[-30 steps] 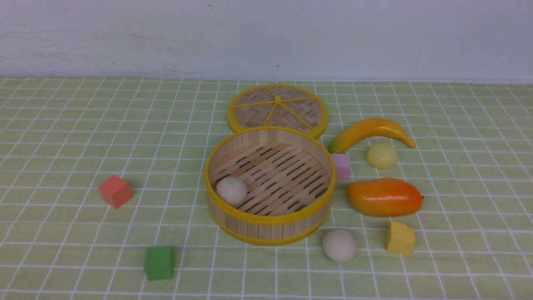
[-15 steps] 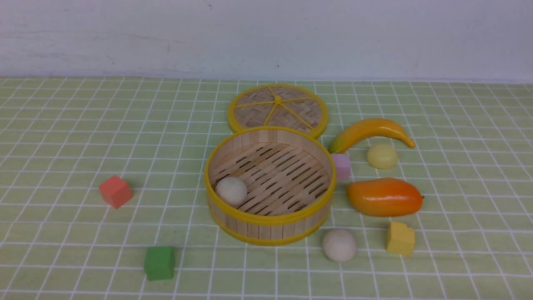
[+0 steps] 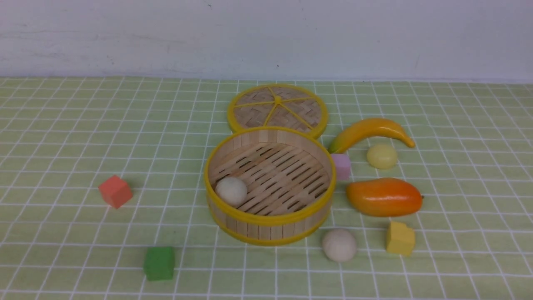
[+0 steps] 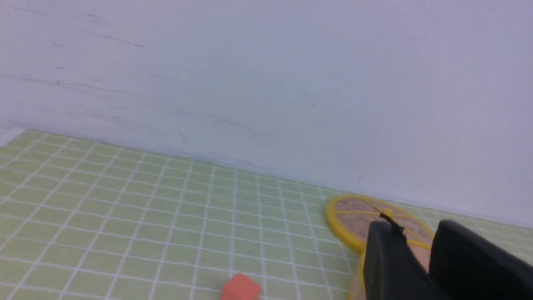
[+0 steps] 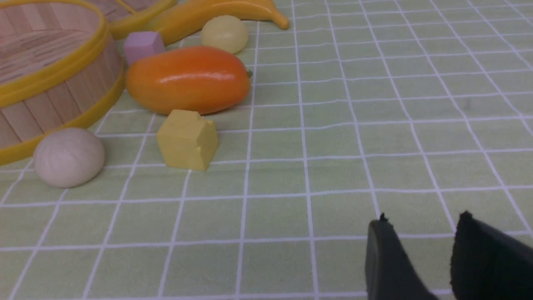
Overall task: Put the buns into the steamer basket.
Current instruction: Use the right arm to grab a steamed stuffed bun
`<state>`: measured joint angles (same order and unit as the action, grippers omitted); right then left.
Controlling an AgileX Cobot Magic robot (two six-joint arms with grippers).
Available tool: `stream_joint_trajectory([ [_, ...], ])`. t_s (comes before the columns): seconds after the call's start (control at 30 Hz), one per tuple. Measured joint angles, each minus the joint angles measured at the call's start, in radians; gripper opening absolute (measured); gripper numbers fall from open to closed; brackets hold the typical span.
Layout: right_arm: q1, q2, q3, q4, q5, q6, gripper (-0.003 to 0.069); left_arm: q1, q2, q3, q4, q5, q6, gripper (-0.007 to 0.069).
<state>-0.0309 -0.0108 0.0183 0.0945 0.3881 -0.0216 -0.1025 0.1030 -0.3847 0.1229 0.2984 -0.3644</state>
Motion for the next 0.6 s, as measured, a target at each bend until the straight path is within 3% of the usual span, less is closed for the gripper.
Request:
stream_joint_trajectory([
  [0.3,0.000,0.000,0.000,0.000,0.000,0.000,0.0241,0.028,-0.102,0.326,0.012,-0.023,0.000,0.0165],
  [0.6,0.000,0.000,0.000,0.000,0.000,0.000,0.0241,0.035,-0.113,0.412,0.007,0.014,0.000,0.0175],
])
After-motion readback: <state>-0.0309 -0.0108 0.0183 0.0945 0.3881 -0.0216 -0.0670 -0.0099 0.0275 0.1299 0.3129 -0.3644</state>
